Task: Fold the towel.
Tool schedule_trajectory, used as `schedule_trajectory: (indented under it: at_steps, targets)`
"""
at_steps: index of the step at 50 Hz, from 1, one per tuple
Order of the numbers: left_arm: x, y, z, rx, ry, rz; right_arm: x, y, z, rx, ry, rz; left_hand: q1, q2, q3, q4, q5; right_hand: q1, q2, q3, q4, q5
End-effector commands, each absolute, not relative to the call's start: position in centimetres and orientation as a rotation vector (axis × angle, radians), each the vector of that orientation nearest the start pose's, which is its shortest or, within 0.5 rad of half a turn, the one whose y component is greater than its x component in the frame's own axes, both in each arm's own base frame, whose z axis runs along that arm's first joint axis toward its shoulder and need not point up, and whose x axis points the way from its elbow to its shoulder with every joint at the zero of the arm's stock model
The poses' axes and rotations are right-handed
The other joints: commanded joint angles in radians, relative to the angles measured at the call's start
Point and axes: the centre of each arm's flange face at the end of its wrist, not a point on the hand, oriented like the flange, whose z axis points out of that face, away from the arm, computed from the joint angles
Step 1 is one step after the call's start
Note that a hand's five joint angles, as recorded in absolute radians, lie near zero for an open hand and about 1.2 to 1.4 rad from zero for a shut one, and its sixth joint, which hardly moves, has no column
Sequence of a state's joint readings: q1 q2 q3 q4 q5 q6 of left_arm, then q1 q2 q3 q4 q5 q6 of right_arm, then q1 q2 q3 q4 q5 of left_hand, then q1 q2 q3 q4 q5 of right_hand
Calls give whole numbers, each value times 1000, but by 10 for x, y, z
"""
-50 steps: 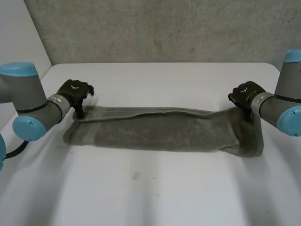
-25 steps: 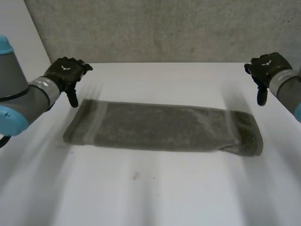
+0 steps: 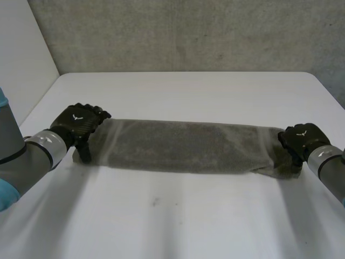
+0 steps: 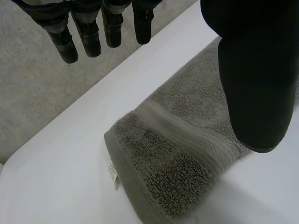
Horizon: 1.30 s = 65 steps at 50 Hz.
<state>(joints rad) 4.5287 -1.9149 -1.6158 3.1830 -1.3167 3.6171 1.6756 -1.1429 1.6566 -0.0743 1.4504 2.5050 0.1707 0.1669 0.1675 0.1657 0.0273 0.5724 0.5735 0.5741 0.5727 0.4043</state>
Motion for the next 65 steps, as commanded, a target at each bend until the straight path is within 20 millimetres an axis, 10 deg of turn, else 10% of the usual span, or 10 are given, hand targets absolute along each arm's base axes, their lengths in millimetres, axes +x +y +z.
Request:
schedule_trajectory:
  at_steps: [1,6,19,26,29,34,40,51,62,65]
  targets:
    - [-214,-297,184,1064,2372,-1840,171,-327,134,-1065,2621,-1725,8,11,11,13,-24,307,306,305,306,300]
    - [-214,-297,184,1063,2368,-1844,165,-334,136,-1043,2635,-1744,5,8,8,10,-27,823,822,821,823,817]
    - [-213,-297,184,1060,2365,-1844,105,-374,166,-1033,2763,-1938,4,8,7,9,-27,824,823,822,824,817]
    - [-210,-295,188,1053,2355,-1850,95,-405,220,-1129,2736,-2177,4,8,7,9,-27,824,823,822,824,817]
    - [-207,-296,192,1038,2343,-1861,135,-401,241,-1148,2599,-2214,4,8,7,9,-27,824,823,822,824,817]
    - [-206,-297,198,1028,2322,-1881,263,-356,260,-1308,2163,-2229,4,8,7,9,-27,824,823,822,824,817]
    - [-209,-296,206,1031,2292,-1912,375,-286,236,-1514,1813,-2111,4,8,7,9,-27,824,823,822,824,817]
    - [-217,-295,215,1045,2263,-1954,438,-217,156,-1707,1682,-1842,4,8,7,9,-27,824,823,822,824,817]
    - [-240,-298,231,1094,2189,-2051,450,-207,157,-1709,1563,-1846,4,8,7,9,-27,802,801,800,801,795]
    - [-251,-299,234,1095,2188,-2083,449,-204,158,-1720,1539,-1816,4,8,7,9,-27,-230,-231,-231,-230,-236]
